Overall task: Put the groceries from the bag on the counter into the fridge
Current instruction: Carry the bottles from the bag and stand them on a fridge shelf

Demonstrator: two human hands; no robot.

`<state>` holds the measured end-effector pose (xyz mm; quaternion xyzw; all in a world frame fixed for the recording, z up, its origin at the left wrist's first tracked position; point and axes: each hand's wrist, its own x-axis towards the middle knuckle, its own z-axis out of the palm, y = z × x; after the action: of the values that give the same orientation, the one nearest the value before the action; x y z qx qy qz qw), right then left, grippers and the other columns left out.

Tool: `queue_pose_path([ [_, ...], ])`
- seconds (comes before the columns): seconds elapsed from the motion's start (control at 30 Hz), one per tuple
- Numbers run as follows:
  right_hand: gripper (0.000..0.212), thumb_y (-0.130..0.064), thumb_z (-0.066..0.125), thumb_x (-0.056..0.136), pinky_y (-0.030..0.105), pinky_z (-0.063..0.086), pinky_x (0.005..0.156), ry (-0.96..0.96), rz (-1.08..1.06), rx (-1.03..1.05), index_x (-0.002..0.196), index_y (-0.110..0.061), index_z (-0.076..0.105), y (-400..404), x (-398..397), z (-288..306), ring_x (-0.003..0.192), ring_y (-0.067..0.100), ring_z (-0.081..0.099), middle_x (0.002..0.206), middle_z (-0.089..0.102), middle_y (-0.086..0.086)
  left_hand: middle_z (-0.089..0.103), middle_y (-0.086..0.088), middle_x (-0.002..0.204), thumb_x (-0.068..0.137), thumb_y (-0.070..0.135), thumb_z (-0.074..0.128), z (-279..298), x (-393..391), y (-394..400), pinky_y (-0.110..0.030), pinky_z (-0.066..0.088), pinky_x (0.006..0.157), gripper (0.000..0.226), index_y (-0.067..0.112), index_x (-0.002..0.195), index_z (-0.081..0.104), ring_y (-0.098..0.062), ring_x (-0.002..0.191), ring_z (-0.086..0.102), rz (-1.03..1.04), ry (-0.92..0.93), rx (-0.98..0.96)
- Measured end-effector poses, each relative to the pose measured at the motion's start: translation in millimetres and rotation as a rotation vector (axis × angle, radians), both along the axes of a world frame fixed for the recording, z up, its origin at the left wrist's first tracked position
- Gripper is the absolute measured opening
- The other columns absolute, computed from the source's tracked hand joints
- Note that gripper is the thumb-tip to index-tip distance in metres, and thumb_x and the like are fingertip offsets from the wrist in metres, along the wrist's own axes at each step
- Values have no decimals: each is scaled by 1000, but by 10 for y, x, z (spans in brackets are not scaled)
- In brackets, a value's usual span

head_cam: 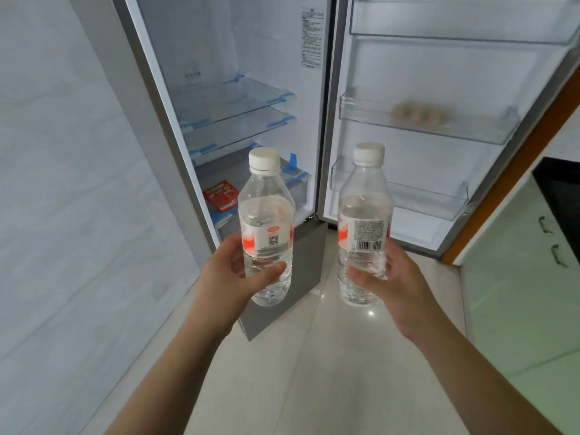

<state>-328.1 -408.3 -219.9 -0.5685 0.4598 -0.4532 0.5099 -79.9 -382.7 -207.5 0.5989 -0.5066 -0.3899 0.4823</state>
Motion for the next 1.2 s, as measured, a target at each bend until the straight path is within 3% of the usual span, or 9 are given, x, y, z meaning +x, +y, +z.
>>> queue_pose_path([
  [0.17,58,-22,82,70,31,51,89,10,4,-5,121,-34,58,-528,54,89,106,7,64,114,70,-10,74,9,111,57,43,83,106,13,-521,-48,54,96,71,23,122,63,-13,103,70,-23,-15,-23],
  [0.33,60,-31,84,67,37,50,92,5,60,-46,120,-36,58,-1181,43,234,107,9,64,116,69,-10,73,17,108,61,41,84,312,-20,-1077,-33,54,92,64,28,120,61,-2,99,70,-45,-62,-71],
  [0.5,61,-40,80,67,53,47,99,12,133,-117,124,-38,57,-1987,-56,464,114,13,62,120,67,-11,74,10,110,61,39,85,576,-103,-1719,-40,52,97,68,23,123,61,-10,101,71,27,-61,-134],
  [0.67,51,-28,77,71,48,47,100,-18,199,-176,119,-35,60,-2692,-130,733,109,10,64,114,70,-11,75,5,110,62,33,86,835,-211,-2233,-46,55,94,67,19,123,61,-16,100,72,119,-17,-192],
  [0.8,58,-26,81,72,40,51,96,-52,298,-189,125,-31,57,-3142,-80,867,107,6,64,114,69,-13,73,5,116,62,43,88,939,-205,-2510,-50,51,98,73,23,126,60,-18,106,70,193,-38,-230],
  [0.87,60,-27,81,72,42,51,97,-56,332,-195,126,-31,56,-3346,1,909,108,6,64,116,69,-13,72,4,118,60,45,87,969,-174,-2619,-51,50,99,75,23,127,60,-19,107,70,227,-45,-241],
  [1.0,61,-37,83,70,51,49,98,-71,359,-217,125,-38,57,-3709,256,980,112,11,62,120,67,-12,73,4,117,61,42,88,1017,-56,-2838,-50,50,100,74,22,127,60,-18,108,69,289,-40,-253],
  [1.2,54,-29,76,73,38,51,93,-151,406,-227,125,-28,59,-4083,805,1054,103,8,66,112,71,-9,74,8,112,68,31,85,976,169,-3172,-40,53,95,62,21,125,61,-10,102,71,373,13,-267],
])
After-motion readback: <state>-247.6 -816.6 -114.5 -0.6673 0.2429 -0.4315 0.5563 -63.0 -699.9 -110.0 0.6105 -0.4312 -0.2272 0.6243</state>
